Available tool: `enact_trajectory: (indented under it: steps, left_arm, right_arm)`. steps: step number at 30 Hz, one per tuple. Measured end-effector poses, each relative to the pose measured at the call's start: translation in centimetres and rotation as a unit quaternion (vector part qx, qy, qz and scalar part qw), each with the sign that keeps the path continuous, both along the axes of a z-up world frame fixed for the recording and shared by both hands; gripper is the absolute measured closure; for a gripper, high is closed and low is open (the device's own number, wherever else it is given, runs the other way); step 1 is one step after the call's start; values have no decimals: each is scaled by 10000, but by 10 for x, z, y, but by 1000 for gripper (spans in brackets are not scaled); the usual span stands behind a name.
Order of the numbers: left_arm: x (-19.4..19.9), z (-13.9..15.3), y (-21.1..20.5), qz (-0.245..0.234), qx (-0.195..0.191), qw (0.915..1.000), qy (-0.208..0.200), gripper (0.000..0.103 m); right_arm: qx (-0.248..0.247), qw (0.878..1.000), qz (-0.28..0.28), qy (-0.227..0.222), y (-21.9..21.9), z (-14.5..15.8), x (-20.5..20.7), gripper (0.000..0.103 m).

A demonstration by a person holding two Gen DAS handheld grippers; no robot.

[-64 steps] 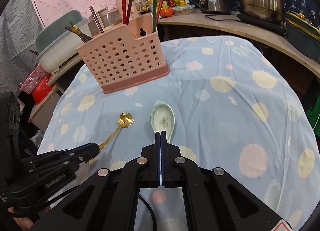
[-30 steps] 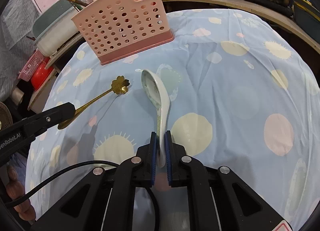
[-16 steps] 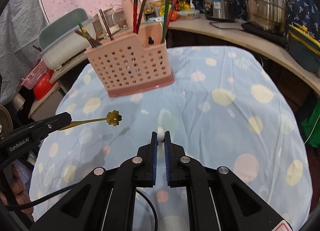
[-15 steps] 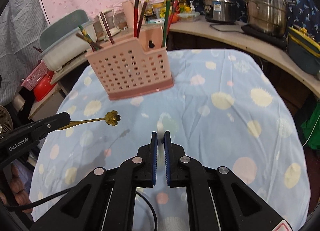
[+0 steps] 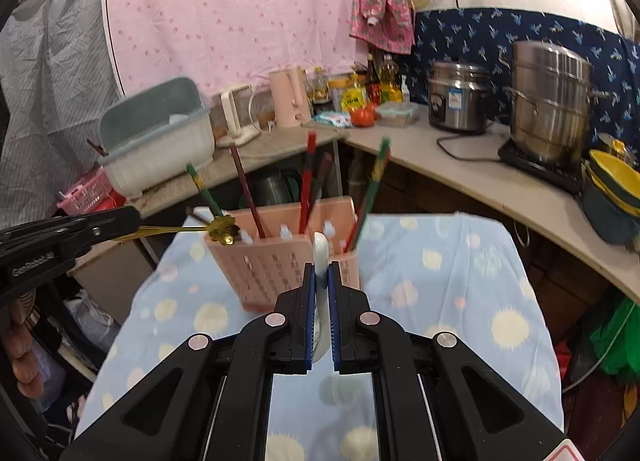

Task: Organize utensils
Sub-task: 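Carry both spoons over the pink holder and drop them in, opening both tools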

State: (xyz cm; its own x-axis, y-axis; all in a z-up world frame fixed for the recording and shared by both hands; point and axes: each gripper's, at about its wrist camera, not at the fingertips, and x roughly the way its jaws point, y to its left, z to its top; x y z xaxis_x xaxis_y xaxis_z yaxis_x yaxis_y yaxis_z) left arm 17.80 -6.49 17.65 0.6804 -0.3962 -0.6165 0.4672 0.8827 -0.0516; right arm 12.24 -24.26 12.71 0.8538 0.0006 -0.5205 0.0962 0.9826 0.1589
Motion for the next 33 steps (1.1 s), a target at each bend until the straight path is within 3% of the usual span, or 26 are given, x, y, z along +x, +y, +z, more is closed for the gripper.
enact_trajectory:
  steps: [4, 10, 20, 29, 30, 32, 33]
  left_arm:
    - [30, 11, -16, 71, 224, 9997, -23, 103]
    - [67, -1, -31, 145, 509, 9980, 347, 103]
    - [104, -38, -49, 90, 588, 9940, 921, 102]
    - [119, -51, -47, 265, 441, 9941, 954, 101]
    - [119, -51, -46, 307, 420, 9943, 929, 99]
    - [119, -50, -43, 373, 339, 9947, 900, 80]
    - [118, -49, -42, 403, 308, 9950, 862, 76]
  right_arm:
    - [-158, 9995, -30, -271, 1, 26, 22, 96]
    - [-451, 9980, -186, -403, -4, 40, 59, 96]
    - [-621, 9978, -231, -84, -9, 11, 115, 96]
    - [-444, 9987, -102, 220, -7, -18, 142, 96]
    - [-400, 9988, -75, 271, -7, -21, 145, 96]
    - [-370, 9988, -58, 329, -7, -24, 146, 96]
    - [-385, 9988, -84, 273, -6, -24, 144, 95]
